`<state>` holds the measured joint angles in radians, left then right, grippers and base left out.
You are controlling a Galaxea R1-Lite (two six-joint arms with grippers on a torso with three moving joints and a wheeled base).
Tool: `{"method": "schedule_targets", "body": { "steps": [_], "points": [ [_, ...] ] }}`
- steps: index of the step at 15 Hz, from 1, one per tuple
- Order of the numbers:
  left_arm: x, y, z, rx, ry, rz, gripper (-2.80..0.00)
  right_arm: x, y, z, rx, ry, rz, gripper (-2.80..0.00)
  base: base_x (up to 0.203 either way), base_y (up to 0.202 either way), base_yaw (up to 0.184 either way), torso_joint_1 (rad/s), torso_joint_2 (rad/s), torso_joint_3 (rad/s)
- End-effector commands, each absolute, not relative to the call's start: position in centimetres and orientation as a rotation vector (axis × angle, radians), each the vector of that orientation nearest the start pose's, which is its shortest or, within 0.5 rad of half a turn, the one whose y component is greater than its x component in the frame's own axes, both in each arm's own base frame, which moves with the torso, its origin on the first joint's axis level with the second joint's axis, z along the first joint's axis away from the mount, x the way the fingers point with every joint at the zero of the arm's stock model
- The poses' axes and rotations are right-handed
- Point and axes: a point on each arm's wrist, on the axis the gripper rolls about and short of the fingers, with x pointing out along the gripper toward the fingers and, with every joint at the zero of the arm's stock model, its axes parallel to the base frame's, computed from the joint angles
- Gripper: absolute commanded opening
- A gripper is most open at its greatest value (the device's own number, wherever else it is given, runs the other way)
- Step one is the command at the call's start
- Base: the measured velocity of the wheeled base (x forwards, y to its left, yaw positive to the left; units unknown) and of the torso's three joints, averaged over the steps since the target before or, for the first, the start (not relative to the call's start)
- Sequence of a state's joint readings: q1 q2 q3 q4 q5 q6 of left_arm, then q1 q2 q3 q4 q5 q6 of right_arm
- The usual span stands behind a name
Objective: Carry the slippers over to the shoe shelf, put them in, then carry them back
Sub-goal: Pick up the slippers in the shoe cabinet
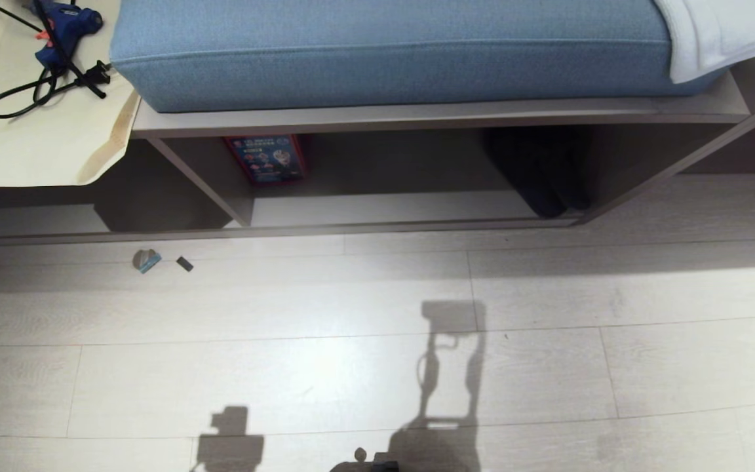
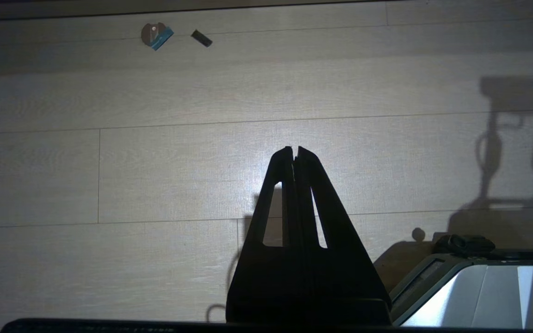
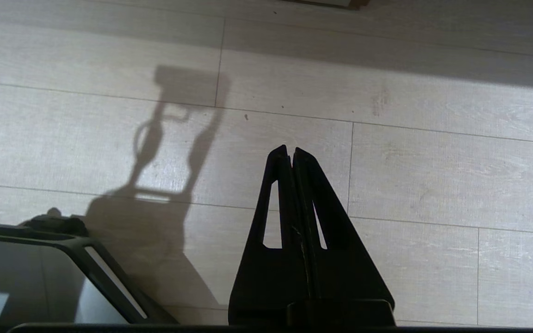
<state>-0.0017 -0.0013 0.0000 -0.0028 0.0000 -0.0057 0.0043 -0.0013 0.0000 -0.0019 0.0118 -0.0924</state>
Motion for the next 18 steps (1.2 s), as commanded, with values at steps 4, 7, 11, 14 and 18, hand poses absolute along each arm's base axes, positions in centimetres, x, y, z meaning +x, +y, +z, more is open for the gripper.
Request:
{"method": "schedule_targets", "body": {
  "steps": [4, 7, 11, 14, 18],
  "points": [
    [-2.29, 0.0, 7.58, -0.006, -0.005, -0.002, -2.8, -2.28, 0.02, 7.56, -0.092, -0.002, 0.017, -2.8, 0.0, 0.0, 0.0, 0.0, 0.0, 0.0],
    [-2.28, 0.0, 7.58, -0.006, -0.003, -0.002, -2.8, -2.28, 0.02, 7.56, -0.092, -0.002, 0.017, -2.8, 0.0, 0.0, 0.0, 0.0, 0.0, 0.0],
    [-2.28, 0.0, 7.58, -0.006, -0.003, -0.002, -2.8, -2.28, 0.02, 7.56, -0.092, -0.002, 0.017, -2.8, 0.0, 0.0, 0.0, 0.0, 0.0, 0.0],
    [-2.28, 0.0, 7.58, -0.006, -0.003, -0.002, -2.8, -2.28, 0.02, 7.56, -0.094, -0.002, 0.017, -2.8, 0.0, 0.0, 0.0, 0.0, 0.0, 0.0],
    [-2.28, 0.0, 7.58, -0.006, -0.003, -0.002, -2.8, -2.28, 0.02, 7.56, -0.092, -0.002, 0.017, -2.8, 0.0, 0.0, 0.0, 0.0, 0.0, 0.0]
  ]
}}
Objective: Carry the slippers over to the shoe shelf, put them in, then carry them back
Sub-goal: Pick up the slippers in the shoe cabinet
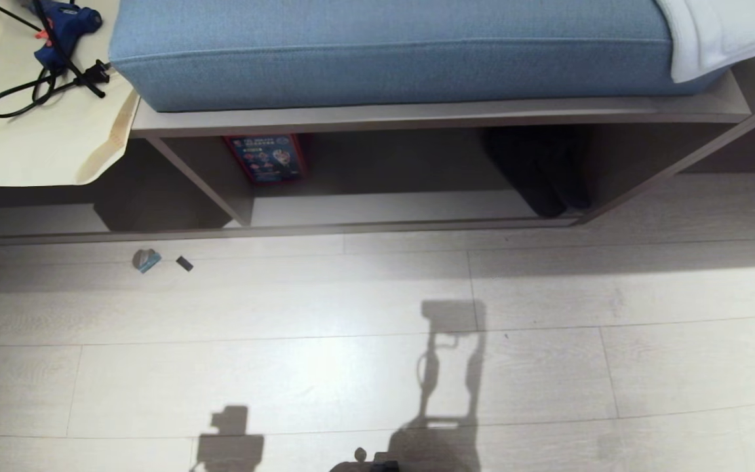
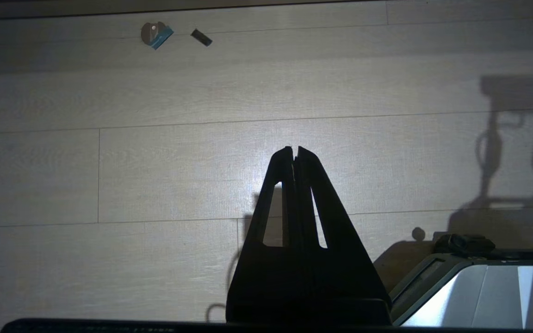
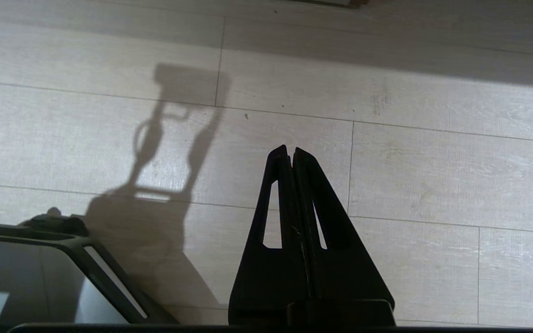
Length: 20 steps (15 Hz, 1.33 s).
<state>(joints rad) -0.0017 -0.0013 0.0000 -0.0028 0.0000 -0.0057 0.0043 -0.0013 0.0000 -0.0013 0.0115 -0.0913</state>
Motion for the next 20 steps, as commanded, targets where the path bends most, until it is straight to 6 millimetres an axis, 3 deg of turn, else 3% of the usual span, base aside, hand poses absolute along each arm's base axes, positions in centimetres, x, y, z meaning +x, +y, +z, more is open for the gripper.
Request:
{"method": "schedule_targets", "body": {
  "steps": [1, 20],
  "points": [
    [-2.28, 0.0, 7.58, -0.007, -0.003, -0.002, -2.8, -2.28, 0.02, 7.56, -0.092, -0.002, 0.017, -2.8, 0.0, 0.0, 0.0, -0.002, 0.0, -0.091],
    [-2.28, 0.0, 7.58, -0.008, -0.004, -0.002, -2.8, -2.28, 0.01, 7.55, -0.095, -0.001, 0.015, -2.8, 0.0, 0.0, 0.0, 0.003, 0.0, -0.193]
  ]
}}
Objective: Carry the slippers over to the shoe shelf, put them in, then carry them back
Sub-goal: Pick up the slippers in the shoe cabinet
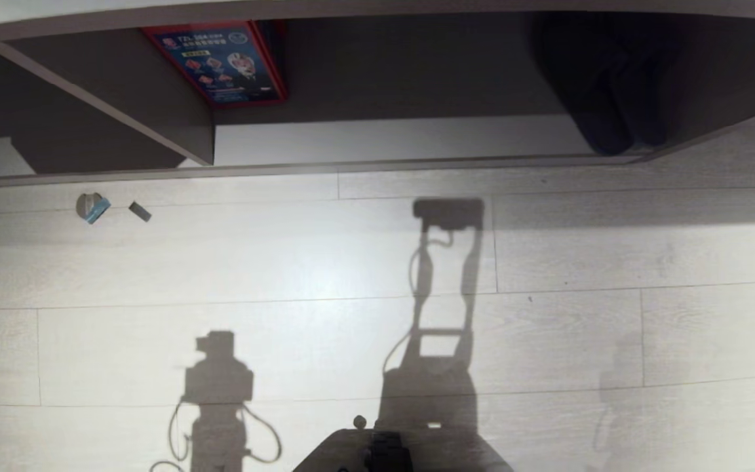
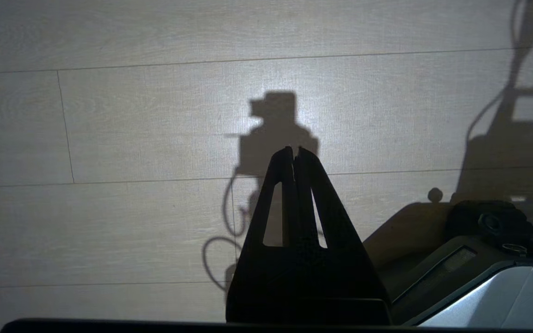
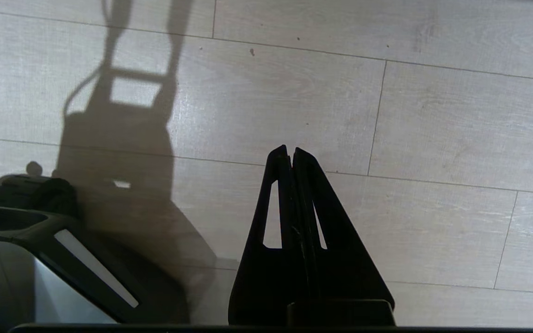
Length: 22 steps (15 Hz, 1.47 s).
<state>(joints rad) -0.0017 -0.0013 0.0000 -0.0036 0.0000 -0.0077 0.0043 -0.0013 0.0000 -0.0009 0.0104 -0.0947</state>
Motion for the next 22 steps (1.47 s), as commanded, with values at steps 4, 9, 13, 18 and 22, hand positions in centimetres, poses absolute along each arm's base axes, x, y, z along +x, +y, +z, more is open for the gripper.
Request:
{"method": "schedule_targets", "body": {
  "steps": [4, 9, 13, 18, 22],
  "points": [
    [-2.28, 0.0, 7.58, -0.008, -0.003, -0.002, -2.8, -2.28, 0.01, 7.54, -0.081, 0.0, 0.015, -2.8, 0.0, 0.0, 0.0, 0.002, 0.0, -0.198],
    [-2.28, 0.0, 7.58, -0.008, -0.003, -0.002, -2.8, -2.28, 0.01, 7.53, -0.077, 0.001, 0.015, -2.8, 0.0, 0.0, 0.0, 0.003, 0.0, -0.198],
    [-2.28, 0.0, 7.58, -0.008, -0.003, -0.002, -2.8, -2.28, 0.01, 7.53, -0.071, 0.001, 0.014, -2.8, 0.0, 0.0, 0.0, 0.004, 0.0, -0.196],
    [-2.28, 0.0, 7.58, -0.008, -0.003, -0.002, -2.8, -2.28, 0.01, 7.55, -0.074, -0.001, 0.014, -2.8, 0.0, 0.0, 0.0, 0.007, 0.0, -0.117],
    [-2.28, 0.0, 7.58, -0.006, -0.003, -0.002, -2.8, -2.39, 0.0, 8.05, -0.047, -0.023, 0.01, -2.8, 0.0, 0.0, 0.0, 0.001, 0.0, -0.009]
  ]
}}
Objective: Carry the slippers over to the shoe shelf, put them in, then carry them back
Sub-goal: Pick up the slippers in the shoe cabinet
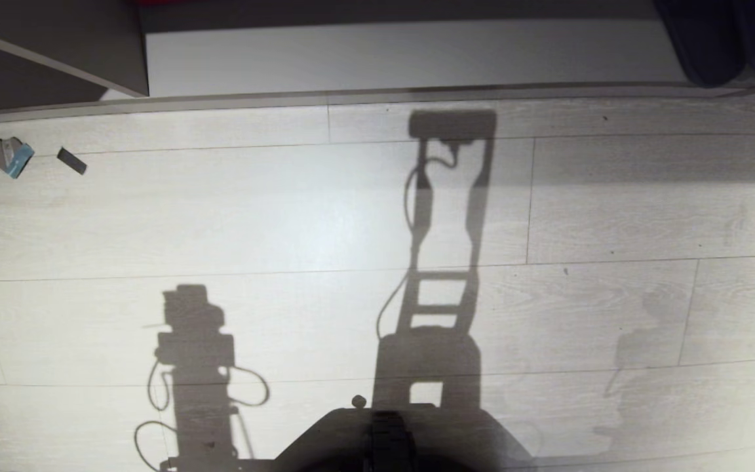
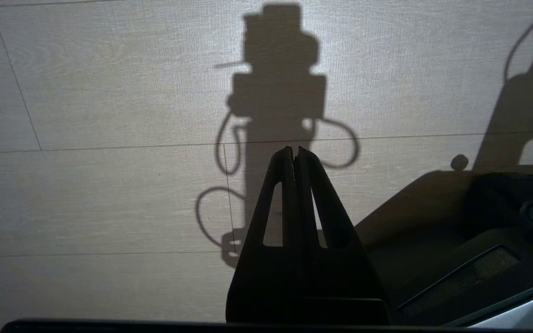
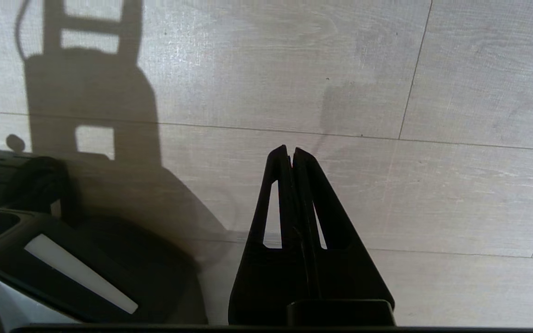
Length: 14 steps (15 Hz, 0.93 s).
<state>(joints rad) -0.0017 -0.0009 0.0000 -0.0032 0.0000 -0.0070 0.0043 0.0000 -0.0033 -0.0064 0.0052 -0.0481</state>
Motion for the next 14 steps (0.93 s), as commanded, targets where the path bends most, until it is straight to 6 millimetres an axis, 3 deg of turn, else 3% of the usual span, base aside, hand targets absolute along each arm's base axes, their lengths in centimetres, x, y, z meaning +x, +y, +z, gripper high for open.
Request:
{"method": "schedule_targets", "body": {
  "steps": [1, 5, 8, 10, 11, 14],
  "points": [
    [-2.3, 0.0, 7.6, -0.006, -0.003, -0.002, -2.8, -2.6, 0.0, 9.3, -0.045, -0.052, 0.015, -2.8, 0.0, 0.0, 0.0, 0.0, 0.0, 0.0],
    [-2.3, 0.0, 7.6, -0.005, -0.003, -0.002, -2.8, -0.5, 0.1, 17.0, -0.081, 0.004, 0.029, -2.8, 0.0, 0.0, 0.0, 0.0, 0.0, 0.0],
    [-2.3, 0.0, 7.6, 0.003, -0.003, -0.002, -2.8, 3.7, 0.1, 24.2, -0.156, 0.017, 0.028, -2.8, 0.0, 0.0, 0.0, 0.0, 0.0, 0.0],
    [-2.3, 0.0, 7.6, 0.005, -0.003, -0.003, -2.8, 7.2, 0.1, 27.2, -0.197, 0.019, 0.018, -2.8, 0.0, 0.0, 0.0, 0.0, 0.0, 0.0],
    [-2.3, 0.0, 7.6, 0.005, -0.005, -0.002, -2.8, 9.5, 0.1, 28.0, -0.223, 0.019, 0.013, -0.01, 0.0, 0.0, 0.0, 0.0, 0.0, 0.0],
    [-2.3, 0.0, 7.6, 0.005, -0.003, -0.002, -2.8, 16.2, -0.4, 29.2, -0.281, -0.054, -0.053, 0.0, 0.0, 0.0, 0.0, 0.0, 0.0, 0.0]
  ]
}}
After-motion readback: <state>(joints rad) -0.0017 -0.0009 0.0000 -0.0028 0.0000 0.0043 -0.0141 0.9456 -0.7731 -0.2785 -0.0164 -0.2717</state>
